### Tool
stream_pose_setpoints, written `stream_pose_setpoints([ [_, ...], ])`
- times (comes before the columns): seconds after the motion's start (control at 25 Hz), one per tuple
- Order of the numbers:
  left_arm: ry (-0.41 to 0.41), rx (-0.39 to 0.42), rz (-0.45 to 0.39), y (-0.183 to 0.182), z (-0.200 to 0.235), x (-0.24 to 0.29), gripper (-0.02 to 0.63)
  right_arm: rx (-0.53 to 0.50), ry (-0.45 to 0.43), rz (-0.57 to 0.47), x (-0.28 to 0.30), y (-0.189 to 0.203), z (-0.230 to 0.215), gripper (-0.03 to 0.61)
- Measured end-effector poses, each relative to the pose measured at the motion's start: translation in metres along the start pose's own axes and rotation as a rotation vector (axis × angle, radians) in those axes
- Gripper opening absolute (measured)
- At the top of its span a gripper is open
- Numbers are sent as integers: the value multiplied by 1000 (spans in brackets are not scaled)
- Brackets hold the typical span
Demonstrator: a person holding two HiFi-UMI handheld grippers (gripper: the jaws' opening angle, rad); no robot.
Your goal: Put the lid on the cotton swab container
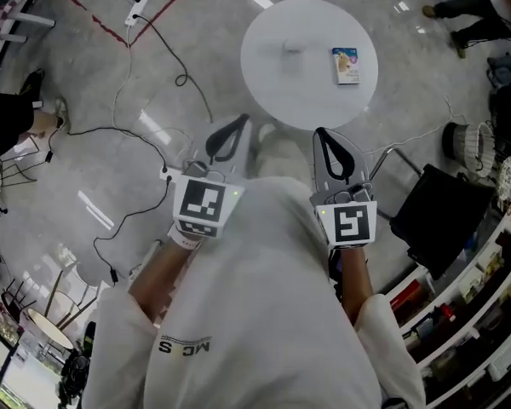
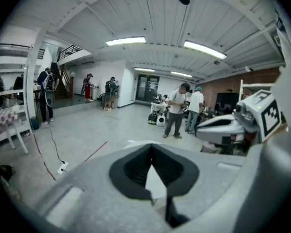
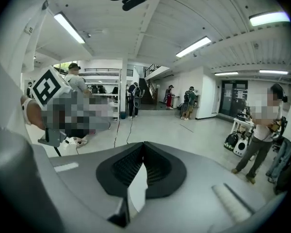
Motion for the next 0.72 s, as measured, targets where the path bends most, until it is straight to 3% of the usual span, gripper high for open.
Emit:
stream_pose_setpoints([
  [0.2,29,16,14,-17,16,46,0,57,1,52,34,16,-22,-3],
  [0.4,63,37,61,-37,32,97,0,13,26,118,83,32,-63,-3],
  [0.72,96,67,128,-64,56,179,0,-6,6,131,160,43,-116,-3],
])
Point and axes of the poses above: the fingertips, and each gripper's own axes: x forward along the fingers, z to its left, y out of its underside, the point moved 4 cm from there along -x, backward along the fingers, and after that the axes turned 6 degrees about y, right-handed, at the moved point
